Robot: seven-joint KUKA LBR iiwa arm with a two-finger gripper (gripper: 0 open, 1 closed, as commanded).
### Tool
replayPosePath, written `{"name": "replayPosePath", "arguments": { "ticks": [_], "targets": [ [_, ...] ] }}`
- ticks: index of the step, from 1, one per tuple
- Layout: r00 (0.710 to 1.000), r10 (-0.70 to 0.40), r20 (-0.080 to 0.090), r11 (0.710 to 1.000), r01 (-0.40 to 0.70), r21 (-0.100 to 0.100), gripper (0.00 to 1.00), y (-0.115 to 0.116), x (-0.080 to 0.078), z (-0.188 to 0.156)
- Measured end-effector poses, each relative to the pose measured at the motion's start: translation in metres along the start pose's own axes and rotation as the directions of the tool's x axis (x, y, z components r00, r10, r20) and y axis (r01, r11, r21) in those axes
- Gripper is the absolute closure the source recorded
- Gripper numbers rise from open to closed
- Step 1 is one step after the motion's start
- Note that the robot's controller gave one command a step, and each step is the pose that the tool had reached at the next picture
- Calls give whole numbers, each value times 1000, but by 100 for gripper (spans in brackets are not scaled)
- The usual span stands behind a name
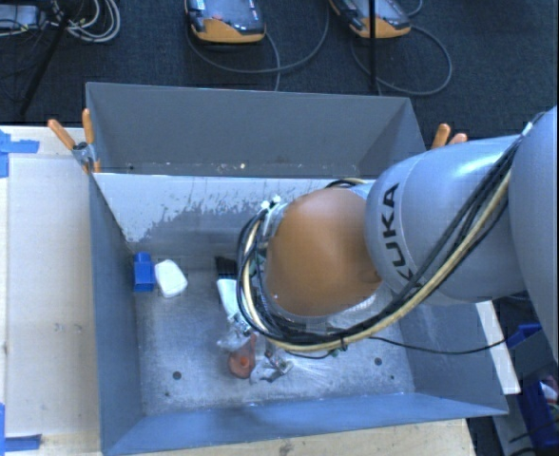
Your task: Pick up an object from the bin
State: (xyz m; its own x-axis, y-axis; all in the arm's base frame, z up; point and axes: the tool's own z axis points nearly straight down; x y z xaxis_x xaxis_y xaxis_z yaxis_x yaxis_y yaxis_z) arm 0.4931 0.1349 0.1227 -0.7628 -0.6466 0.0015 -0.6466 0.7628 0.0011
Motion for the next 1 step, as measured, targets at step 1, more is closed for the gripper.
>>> {"name": "replayPosePath", "arguments": {
  "ticks": [1],
  "targets": [
    [1000,1,-2,1000,-1,-1,100,0,0,-8]
  ]
}}
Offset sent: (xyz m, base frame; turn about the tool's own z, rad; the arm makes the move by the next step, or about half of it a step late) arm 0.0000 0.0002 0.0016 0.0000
